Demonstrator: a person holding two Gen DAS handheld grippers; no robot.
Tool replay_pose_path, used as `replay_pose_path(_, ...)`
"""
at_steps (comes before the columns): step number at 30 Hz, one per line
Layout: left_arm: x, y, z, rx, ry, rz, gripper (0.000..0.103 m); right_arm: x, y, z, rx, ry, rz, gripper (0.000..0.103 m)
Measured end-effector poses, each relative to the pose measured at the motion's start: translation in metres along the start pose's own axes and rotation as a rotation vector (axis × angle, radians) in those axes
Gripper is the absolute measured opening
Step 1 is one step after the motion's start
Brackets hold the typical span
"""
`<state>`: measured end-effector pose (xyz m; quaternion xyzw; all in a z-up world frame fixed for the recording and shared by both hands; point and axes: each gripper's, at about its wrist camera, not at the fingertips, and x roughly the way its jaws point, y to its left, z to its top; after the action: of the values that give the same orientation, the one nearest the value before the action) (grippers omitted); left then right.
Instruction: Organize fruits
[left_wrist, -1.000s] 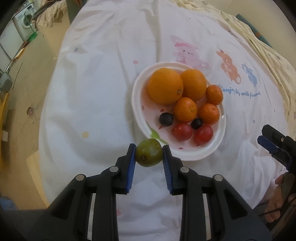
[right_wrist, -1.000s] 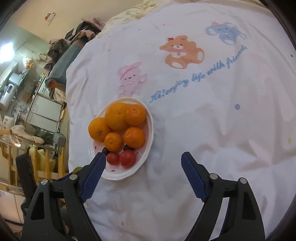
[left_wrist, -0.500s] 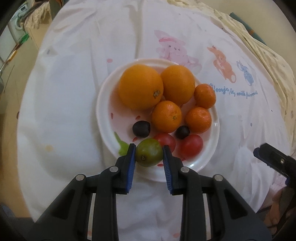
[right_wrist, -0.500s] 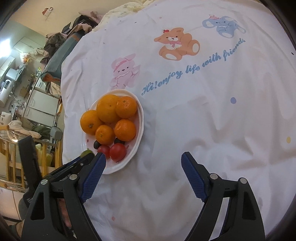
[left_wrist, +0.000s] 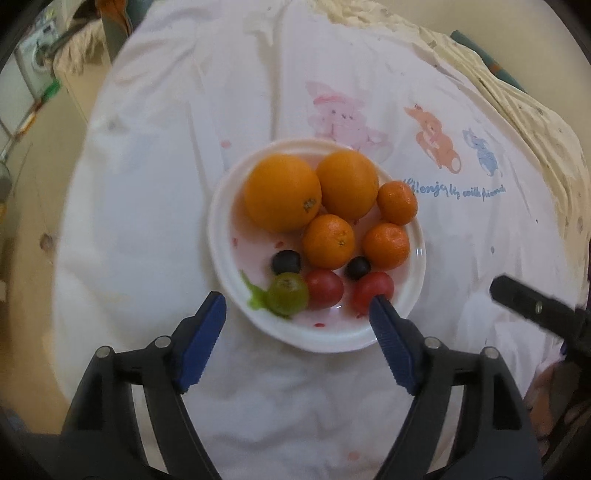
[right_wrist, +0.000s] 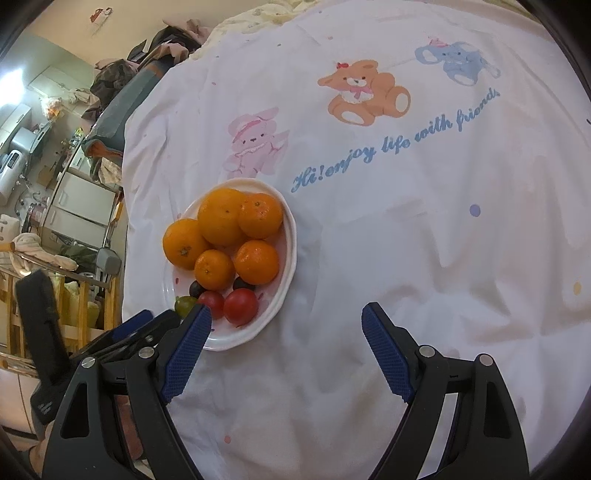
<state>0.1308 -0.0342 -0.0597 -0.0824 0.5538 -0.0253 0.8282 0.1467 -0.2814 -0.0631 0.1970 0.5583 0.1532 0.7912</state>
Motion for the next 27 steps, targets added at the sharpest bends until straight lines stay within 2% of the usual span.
replay_pose_path(3, -0.021, 0.009, -0.006, 0.006, -0.044, 0.059, 0.077, -0.010, 0.008, -0.002, -0.029, -0.037, -0.003, 0.086)
replay_pose_path(7, -0.058, 0.016, -0.015, 0.046, -0.146, 0.102, 0.077, -0.026, 0.022, -0.019, -0.095, -0.108, -0.047, 0.093)
replay_pose_path(9, -0.070, 0.018, -0.020, 0.058, -0.172, 0.109, 0.077, -0.032, 0.029, -0.027, -0.114, -0.130, -0.054, 0.094)
replay_pose_path(11, -0.084, 0.021, -0.028, 0.049, -0.202, 0.086, 0.077, -0.041, 0.041, -0.039, -0.148, -0.172, -0.072, 0.098)
replay_pose_path(14, -0.104, 0.027, -0.043, 0.030, -0.243, 0.097, 0.078, -0.057, 0.062, -0.058, -0.220, -0.248, -0.097, 0.101)
replay_pose_path(17, -0.110, 0.029, -0.053, 0.014, -0.225, 0.078, 0.088, -0.069, 0.078, -0.078, -0.277, -0.323, -0.149, 0.103)
replay_pose_path(19, -0.118, 0.030, -0.061, 0.011, -0.255, 0.090, 0.096, -0.073, 0.087, -0.091, -0.327, -0.347, -0.180, 0.103)
replay_pose_path(21, -0.125, 0.029, -0.069, 0.024, -0.291, 0.113, 0.098, -0.075, 0.093, -0.099, -0.358, -0.356, -0.200, 0.103)
replay_pose_path(23, -0.126, 0.029, -0.074, 0.036, -0.295, 0.108, 0.101, -0.077, 0.094, -0.107, -0.369, -0.366, -0.221, 0.103)
replay_pose_path(27, -0.128, 0.031, -0.084, 0.041, -0.324, 0.093, 0.102, -0.086, 0.092, -0.112, -0.317, -0.419, -0.204, 0.103)
